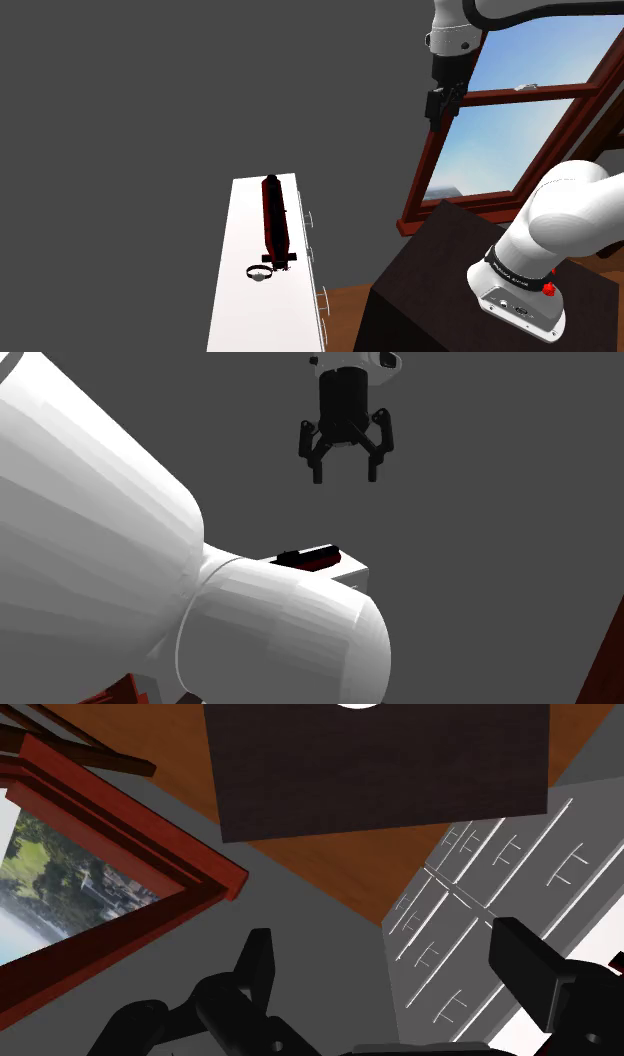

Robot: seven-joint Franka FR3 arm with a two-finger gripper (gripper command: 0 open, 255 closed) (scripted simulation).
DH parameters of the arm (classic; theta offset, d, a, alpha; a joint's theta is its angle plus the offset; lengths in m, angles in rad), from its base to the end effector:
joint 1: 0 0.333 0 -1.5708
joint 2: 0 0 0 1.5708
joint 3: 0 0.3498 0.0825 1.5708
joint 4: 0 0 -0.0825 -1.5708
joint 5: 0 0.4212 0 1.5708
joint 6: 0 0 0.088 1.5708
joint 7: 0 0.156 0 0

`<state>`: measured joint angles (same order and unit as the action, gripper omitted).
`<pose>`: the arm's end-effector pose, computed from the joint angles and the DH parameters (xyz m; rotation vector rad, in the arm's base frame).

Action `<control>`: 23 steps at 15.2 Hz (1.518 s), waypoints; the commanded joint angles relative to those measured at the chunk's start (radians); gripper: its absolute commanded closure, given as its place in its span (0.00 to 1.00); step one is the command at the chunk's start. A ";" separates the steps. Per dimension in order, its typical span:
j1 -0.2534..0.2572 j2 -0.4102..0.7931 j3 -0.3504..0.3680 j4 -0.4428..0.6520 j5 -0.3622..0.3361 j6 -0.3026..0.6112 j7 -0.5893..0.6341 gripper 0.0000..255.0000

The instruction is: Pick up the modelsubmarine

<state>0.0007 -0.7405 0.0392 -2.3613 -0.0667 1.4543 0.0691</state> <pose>0.3108 0.0037 0.5402 3.0298 -0.0665 -0.2462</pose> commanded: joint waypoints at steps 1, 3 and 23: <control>0.000 0.000 0.000 0.000 0.000 0.000 0.000 0.00; 0.009 0.048 0.015 -0.010 0.019 0.059 0.019 0.00; 0.082 0.685 0.155 0.179 0.096 0.546 0.179 0.00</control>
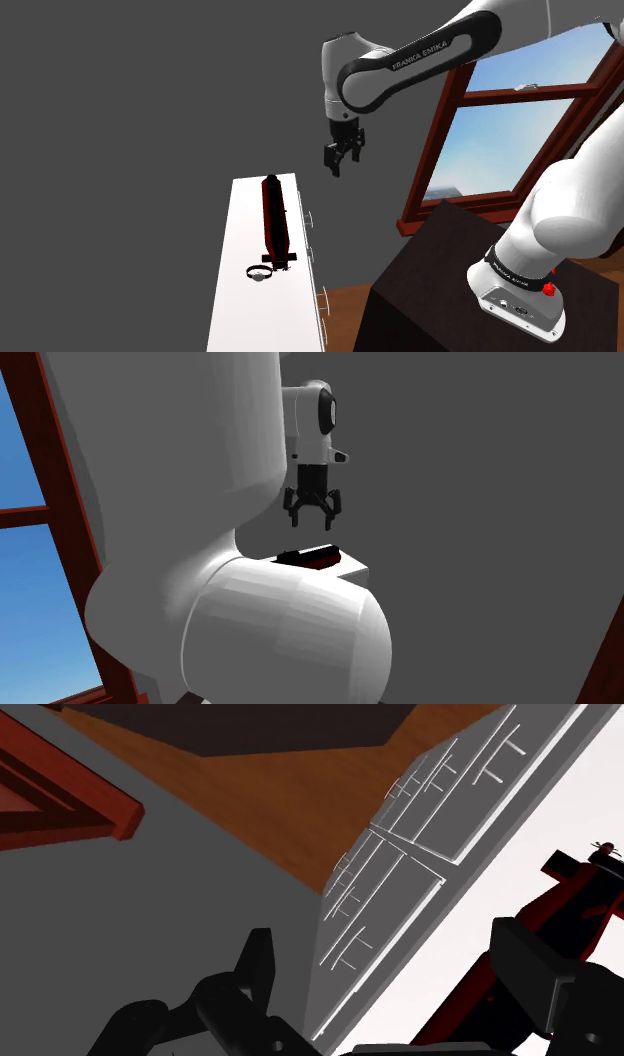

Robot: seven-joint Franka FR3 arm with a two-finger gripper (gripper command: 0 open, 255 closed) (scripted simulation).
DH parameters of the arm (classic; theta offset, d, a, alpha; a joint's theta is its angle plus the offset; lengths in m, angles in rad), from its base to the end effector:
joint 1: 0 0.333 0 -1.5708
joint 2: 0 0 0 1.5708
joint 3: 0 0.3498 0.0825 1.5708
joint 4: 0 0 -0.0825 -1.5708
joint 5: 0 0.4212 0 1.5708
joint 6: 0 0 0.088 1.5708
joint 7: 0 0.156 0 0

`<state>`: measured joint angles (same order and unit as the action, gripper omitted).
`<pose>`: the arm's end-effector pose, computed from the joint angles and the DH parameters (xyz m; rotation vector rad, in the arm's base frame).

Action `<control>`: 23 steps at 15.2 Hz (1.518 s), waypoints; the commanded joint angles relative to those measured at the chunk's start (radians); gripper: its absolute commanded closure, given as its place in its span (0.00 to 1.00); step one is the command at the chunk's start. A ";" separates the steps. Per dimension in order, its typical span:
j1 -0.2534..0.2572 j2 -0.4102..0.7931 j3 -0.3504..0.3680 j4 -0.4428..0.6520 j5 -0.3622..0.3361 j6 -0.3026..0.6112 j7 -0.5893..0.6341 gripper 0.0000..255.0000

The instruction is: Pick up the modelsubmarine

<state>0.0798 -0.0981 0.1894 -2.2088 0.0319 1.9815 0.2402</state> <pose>0.4991 0.1416 0.3765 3.1118 0.0191 -0.2011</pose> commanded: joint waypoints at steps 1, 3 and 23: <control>0.007 0.078 0.010 0.049 -0.005 0.035 0.016 0.00; 0.016 0.151 0.019 0.098 -0.012 0.062 0.032 0.00; 0.147 0.803 0.032 0.719 -0.098 0.130 0.130 0.00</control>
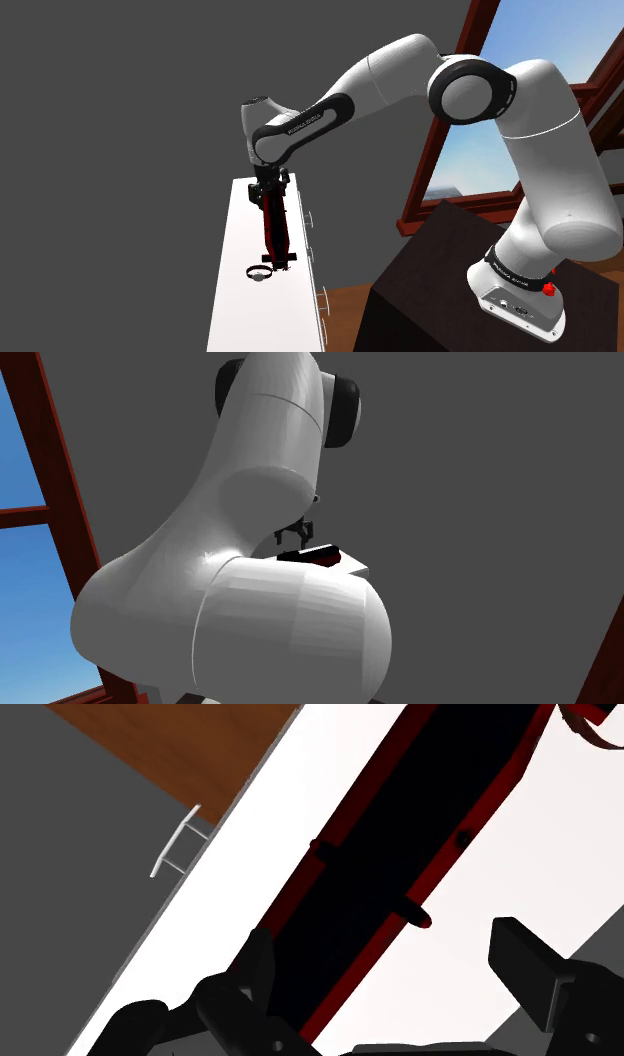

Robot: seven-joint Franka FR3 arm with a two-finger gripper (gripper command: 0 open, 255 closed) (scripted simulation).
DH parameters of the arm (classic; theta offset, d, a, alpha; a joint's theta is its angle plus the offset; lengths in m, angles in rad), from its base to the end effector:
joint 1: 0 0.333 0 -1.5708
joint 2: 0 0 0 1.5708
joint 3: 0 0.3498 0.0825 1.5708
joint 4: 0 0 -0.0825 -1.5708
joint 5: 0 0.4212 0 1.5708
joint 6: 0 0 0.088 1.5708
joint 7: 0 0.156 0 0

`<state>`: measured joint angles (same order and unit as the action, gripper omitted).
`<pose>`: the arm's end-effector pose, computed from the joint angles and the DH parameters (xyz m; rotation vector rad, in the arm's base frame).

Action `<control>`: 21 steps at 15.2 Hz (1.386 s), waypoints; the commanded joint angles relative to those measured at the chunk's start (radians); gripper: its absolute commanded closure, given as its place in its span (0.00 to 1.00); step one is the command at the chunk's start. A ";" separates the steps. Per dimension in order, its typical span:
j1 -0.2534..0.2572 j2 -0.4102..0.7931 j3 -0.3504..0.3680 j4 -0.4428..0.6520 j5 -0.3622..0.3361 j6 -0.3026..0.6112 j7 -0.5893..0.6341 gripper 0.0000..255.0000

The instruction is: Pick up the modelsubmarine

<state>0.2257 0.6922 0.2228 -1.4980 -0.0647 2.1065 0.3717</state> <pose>0.6908 0.3020 0.2192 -3.0815 -0.1028 0.1488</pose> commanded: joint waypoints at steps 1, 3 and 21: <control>0.001 0.020 -0.002 0.006 -0.003 0.014 -0.001 0.00; 0.003 0.035 -0.004 0.004 -0.005 0.032 -0.001 0.00; 0.001 0.009 -0.001 0.009 -0.001 0.001 -0.001 1.00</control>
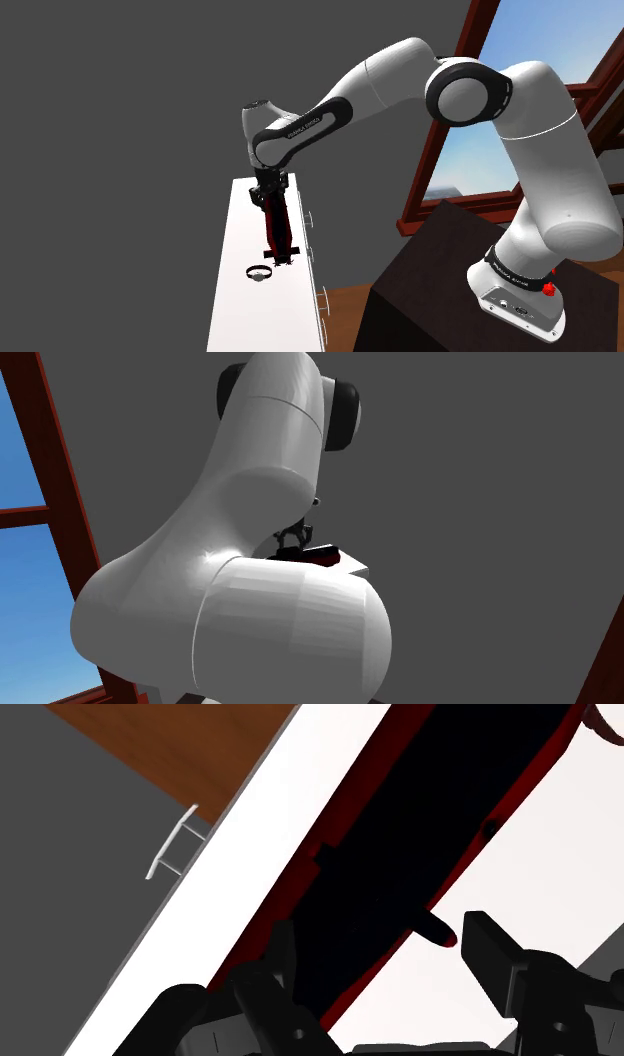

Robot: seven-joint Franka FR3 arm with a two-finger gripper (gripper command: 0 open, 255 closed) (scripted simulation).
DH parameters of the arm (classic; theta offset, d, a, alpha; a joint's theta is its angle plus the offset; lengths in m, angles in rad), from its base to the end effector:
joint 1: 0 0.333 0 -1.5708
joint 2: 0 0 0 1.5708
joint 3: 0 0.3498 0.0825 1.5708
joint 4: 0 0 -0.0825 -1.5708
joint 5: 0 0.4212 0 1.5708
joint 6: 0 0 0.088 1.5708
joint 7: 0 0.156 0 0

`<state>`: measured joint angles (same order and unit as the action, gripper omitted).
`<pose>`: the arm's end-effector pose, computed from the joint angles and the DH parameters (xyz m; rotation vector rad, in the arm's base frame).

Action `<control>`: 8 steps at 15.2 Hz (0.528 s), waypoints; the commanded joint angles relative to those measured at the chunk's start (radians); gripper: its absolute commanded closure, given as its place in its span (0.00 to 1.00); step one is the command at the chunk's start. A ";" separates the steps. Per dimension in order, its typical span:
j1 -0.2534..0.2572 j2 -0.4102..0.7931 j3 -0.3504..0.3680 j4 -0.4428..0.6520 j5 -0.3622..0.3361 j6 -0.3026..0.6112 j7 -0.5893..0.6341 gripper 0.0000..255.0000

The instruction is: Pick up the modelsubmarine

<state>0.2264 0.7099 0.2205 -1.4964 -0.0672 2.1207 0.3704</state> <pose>0.6918 0.3014 0.2077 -3.0819 -0.1030 0.1513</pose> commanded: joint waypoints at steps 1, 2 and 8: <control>-0.001 -0.016 0.002 0.009 0.003 -0.022 0.000 1.00; -0.001 -0.023 0.003 0.012 0.004 -0.031 0.000 1.00; -0.004 -0.062 0.008 0.031 0.010 -0.089 0.000 1.00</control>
<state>0.2225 0.6536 0.2279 -1.4758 -0.0579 2.0448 0.3713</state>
